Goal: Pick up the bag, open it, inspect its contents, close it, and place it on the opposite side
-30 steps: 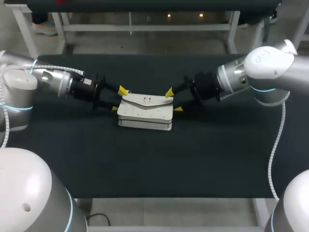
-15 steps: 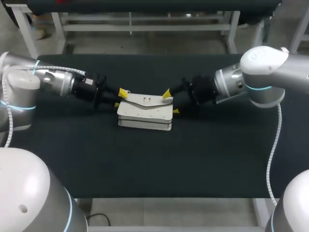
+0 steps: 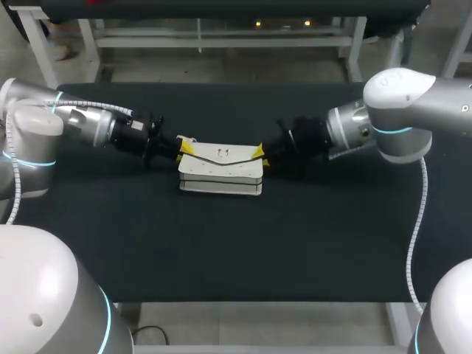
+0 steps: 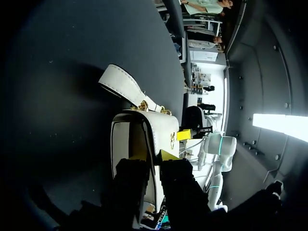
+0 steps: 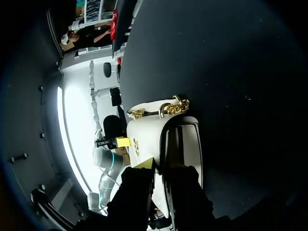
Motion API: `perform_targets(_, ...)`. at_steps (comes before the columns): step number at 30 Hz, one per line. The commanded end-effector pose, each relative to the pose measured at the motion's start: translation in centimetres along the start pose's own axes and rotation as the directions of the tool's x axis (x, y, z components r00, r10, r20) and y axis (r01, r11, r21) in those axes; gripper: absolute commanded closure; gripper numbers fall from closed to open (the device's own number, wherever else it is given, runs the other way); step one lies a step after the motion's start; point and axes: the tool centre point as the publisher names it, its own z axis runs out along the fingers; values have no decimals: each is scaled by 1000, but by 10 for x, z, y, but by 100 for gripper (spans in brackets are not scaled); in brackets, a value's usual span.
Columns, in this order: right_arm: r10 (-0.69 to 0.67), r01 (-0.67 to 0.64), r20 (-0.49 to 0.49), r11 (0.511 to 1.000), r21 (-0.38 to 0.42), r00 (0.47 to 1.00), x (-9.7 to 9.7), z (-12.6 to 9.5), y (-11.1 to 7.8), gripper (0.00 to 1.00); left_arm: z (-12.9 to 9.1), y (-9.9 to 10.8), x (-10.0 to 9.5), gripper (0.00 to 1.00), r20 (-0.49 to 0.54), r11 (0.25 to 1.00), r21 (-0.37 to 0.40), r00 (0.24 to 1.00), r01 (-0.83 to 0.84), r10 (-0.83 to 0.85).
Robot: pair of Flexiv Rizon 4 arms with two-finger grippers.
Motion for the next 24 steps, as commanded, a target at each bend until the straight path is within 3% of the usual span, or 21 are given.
perform_targets(1,-2,2,-8,1000,-8,1000,-1,2,-2,100,2,1,1,100,-1,1000,-2,1000,-5,5)
perform_targets(2,-1,1,-11,1000,-11,1000,-1,2,-2,100,1,2,1,60,-2,1000,-2,1000,-10,10)
perform_targets(3,-1,1,-15,1000,-12,1000,-1,1,-3,91,1,2,1,51,-3,1000,-2,1000,-12,12)
perform_targets(4,-2,2,-17,1000,-13,1000,-1,1,-3,72,1,3,1,51,-4,1000,-1,1000,-13,13)
perform_targets(5,-5,4,-19,1000,-16,1000,-1,1,-3,62,0,3,1,55,-5,1000,1,1000,-15,15)
perform_targets(7,-6,5,-20,1000,-19,1000,0,0,-4,60,0,3,1,94,-7,1000,3,1000,-16,16)
perform_targets(8,-6,6,-22,1000,-20,1000,0,0,-4,62,-1,3,1,100,-8,1000,5,1000,-17,17)
perform_targets(10,-6,6,-24,1000,-24,1000,1,0,-4,76,-1,4,2,100,-9,1000,7,1000,-19,20)
perform_targets(11,-6,5,-26,1000,-27,1000,1,0,-4,91,-1,4,2,100,-10,1000,8,1000,-22,22)
perform_targets(12,-6,5,-27,1000,-28,1000,1,0,-4,100,-2,4,2,100,-9,1000,11,1000,-24,24)
perform_targets(21,-2,1,-35,999,-37,999,0,0,-5,100,-3,6,-3,100,-2,999,25,1000,-19,19)
perform_targets(22,-3,1,-35,999,-38,999,0,0,-5,100,-4,7,-2,61,-2,999,35,1000,-22,22)
perform_targets(23,-8,7,-29,999,-33,1000,1,-1,-6,100,-6,8,-1,0,-6,999,40,1000,-24,25)
perform_targets(24,-8,7,-27,999,-41,1000,2,-2,-7,51,-8,10,2,0,-10,998,47,1000,-29,29)
